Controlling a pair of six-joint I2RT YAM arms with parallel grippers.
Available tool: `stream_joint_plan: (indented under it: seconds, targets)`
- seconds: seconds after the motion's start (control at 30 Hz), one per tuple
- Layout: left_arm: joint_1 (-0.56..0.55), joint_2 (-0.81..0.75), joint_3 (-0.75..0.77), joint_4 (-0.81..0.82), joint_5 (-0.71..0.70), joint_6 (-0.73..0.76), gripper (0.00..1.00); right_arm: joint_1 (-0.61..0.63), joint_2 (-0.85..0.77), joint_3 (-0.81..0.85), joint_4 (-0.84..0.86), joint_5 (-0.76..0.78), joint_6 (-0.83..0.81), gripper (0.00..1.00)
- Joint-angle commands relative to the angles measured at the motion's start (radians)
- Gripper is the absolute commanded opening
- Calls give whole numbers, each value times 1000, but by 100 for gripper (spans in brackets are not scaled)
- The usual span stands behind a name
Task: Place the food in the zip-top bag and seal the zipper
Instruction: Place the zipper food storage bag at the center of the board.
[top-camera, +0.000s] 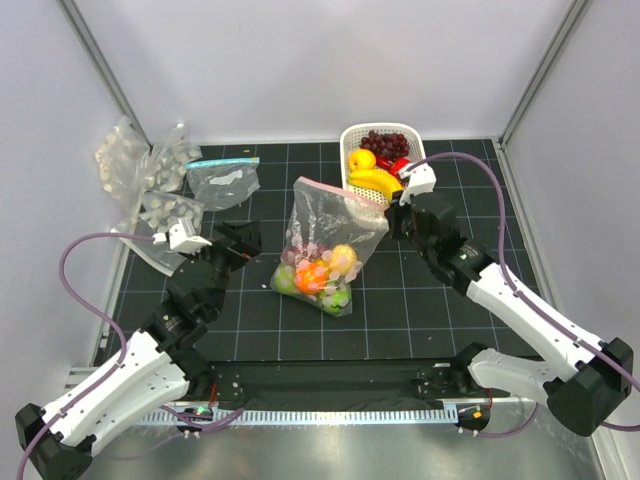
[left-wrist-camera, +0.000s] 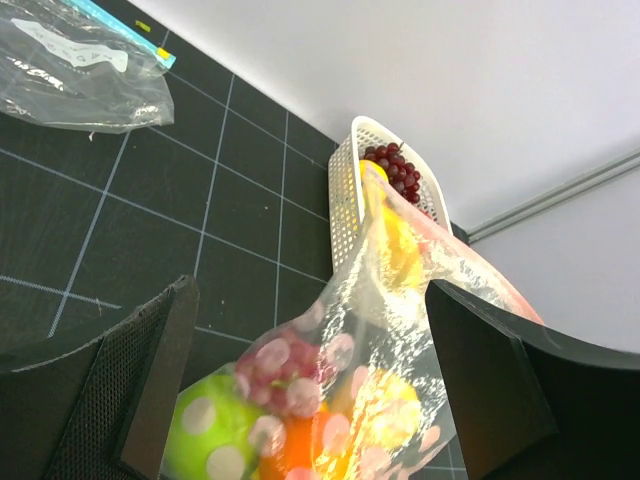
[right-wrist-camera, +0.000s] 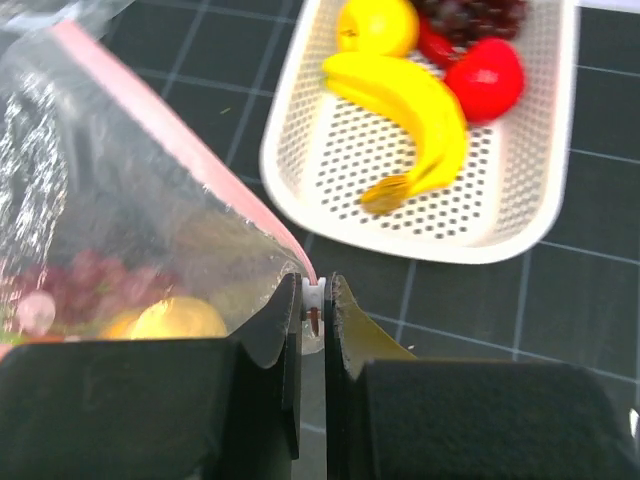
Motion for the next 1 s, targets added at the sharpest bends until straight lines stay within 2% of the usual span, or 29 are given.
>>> stream_joint_plan:
  seconds: [0.0, 0.13, 0.17, 0.23, 0.27, 0.3, 0.33, 0.4, 0.5, 0.6, 0.8, 0.83, 0.97]
  targets:
    - [5, -1, 7, 35, 23, 27, 100, -57, -2, 28, 131, 133, 79, 1]
    - [5, 16, 8, 50, 49, 30, 100, -83, -22, 2, 210, 169, 106, 1]
    - [5, 22, 11, 50, 54, 33, 100, -84, -27, 1, 226, 181, 112, 6]
    - [4, 28, 13, 53, 69, 36, 100, -84, -54, -12, 238, 186, 122, 39]
    - [5, 31, 16, 53, 78, 45, 100, -86, -68, -18, 238, 210, 134, 64]
    - [5, 30, 18, 53, 92, 53, 100, -86, -77, -38, 238, 222, 151, 93]
    - [5, 30, 19, 64, 130, 66, 100, -84, -94, -47, 240, 241, 177, 99]
    - [5, 27, 18, 84, 181, 103, 100, -84, -131, -61, 237, 271, 194, 100]
    - [5, 24, 16, 110, 252, 119, 100, -83, -168, -47, 145, 299, 240, 100]
    - [5, 10, 2, 148, 327, 158, 100, -83, -241, -67, 114, 283, 258, 99]
    - [5, -116, -105, 299, 350, 188, 100, -84, -477, -249, 238, 252, 275, 100]
    - [5, -128, -113, 303, 342, 188, 100, -83, -494, -275, 304, 253, 272, 100]
    - [5, -157, -149, 335, 331, 185, 100, -83, -562, -384, 367, 359, 289, 100]
